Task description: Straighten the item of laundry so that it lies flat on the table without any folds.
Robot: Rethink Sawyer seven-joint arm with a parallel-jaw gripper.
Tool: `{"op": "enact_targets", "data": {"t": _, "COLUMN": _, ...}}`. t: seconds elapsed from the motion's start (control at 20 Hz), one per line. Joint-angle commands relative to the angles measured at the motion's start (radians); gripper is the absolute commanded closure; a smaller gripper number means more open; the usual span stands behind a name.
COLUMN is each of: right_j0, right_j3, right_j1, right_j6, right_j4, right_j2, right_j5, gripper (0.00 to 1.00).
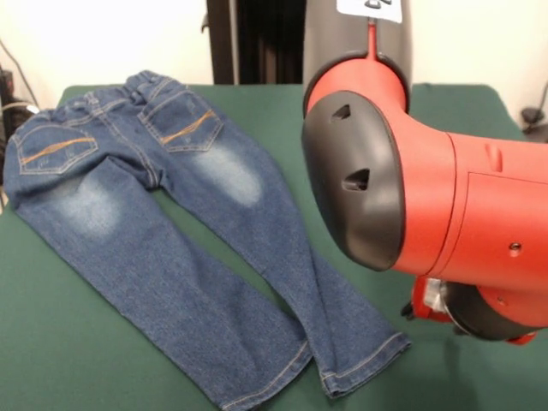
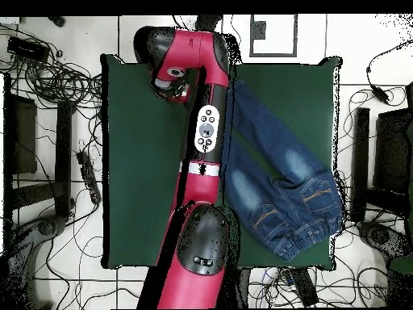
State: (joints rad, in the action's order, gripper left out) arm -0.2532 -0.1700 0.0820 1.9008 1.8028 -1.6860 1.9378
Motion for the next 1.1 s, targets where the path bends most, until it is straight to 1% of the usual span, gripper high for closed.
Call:
{"op": "enact_targets", "data": {"t": 0.05, "right_j0": 0.010, "right_j3": -0.011, "right_j1": 0.050, "right_j6": -0.346, "right_j4": 0.058, "right_j2": -0.073, "right_j5": -0.056, "gripper": 0.00}}
{"op": "enact_targets", "data": {"t": 0.3, "right_j0": 0.003, "right_j3": -0.028, "right_j1": 0.051, "right_j6": -0.346, "right_j4": 0.041, "right_j2": -0.047, "right_j5": -0.062, "gripper": 0.00}}
{"op": "enact_targets", "data": {"t": 0.35, "right_j0": 0.000, "right_j3": -0.036, "right_j1": 0.052, "right_j6": -0.344, "right_j4": 0.027, "right_j2": -0.030, "right_j5": -0.063, "gripper": 0.00}}
{"op": "enact_targets", "data": {"t": 0.5, "right_j0": -0.001, "right_j3": -0.037, "right_j1": 0.051, "right_j6": -0.359, "right_j4": 0.040, "right_j2": -0.024, "right_j5": -0.045, "gripper": 0.00}}
{"op": "enact_targets", "data": {"t": 0.65, "right_j0": -0.008, "right_j3": -0.062, "right_j1": 0.043, "right_j6": -0.354, "right_j4": 0.012, "right_j2": 0.021, "right_j5": -0.028, "gripper": 0.00}}
{"op": "enact_targets", "data": {"t": 1.1, "right_j0": -0.014, "right_j3": -0.067, "right_j1": 0.035, "right_j6": -0.371, "right_j4": 0.029, "right_j2": 0.032, "right_j5": -0.027, "gripper": 0.00}}
